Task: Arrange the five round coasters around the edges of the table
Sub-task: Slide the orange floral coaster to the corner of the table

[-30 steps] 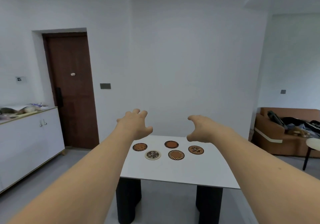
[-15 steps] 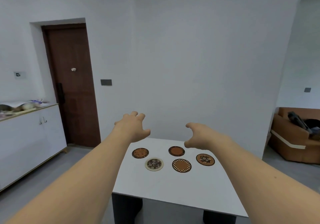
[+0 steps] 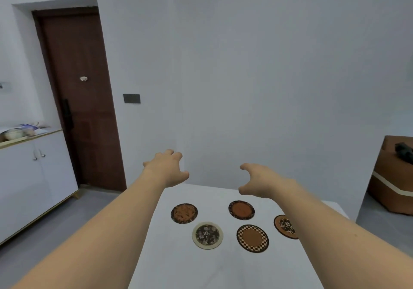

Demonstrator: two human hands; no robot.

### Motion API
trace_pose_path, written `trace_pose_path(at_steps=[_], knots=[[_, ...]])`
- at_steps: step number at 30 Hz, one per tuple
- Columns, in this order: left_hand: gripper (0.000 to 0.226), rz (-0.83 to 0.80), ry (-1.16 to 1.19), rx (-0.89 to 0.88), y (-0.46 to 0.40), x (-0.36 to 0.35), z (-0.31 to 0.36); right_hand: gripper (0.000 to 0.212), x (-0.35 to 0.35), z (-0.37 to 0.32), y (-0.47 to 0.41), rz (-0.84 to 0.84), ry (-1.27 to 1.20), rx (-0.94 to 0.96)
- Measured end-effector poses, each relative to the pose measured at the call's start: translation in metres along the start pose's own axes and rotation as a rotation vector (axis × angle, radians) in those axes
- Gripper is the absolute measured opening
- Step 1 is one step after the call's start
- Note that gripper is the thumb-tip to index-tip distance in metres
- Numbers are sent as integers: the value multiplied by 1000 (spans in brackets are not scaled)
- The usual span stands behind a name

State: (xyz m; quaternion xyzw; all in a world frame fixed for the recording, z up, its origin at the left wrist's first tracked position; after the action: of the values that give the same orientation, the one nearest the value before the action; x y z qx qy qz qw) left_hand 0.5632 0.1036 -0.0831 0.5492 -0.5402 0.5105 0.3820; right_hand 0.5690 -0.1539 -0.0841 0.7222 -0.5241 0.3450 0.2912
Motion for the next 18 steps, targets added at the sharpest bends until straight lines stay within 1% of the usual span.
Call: trace_pose_path(at_steps=[3, 7, 13, 18], knots=[[70, -51, 2, -9, -48, -24, 5, 79, -11, 18, -52, -42, -7, -36], [70, -79, 2, -19, -115, -54, 14, 81, -18, 44, -126, -62, -20, -54], [71, -177, -1, 32, -195, -102, 14, 76, -30, 74, -230, -106, -120, -27], [69, -229, 63, 52, -250, -144, 11, 75, -61, 95, -306, -177, -131, -39]])
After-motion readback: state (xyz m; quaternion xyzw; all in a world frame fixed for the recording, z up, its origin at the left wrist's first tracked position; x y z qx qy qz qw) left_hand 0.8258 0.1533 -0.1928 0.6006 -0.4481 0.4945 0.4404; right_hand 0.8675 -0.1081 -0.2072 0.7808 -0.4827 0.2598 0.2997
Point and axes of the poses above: each hand's wrist, its own y-axis away from the middle knuckle, its own x-axis out of the back of the hand, z = x × y, the point moved 2 cm from there along -y, towards the middle knuckle, and after that the axes turned 14 degrees about -y, right-handed, at the moved point
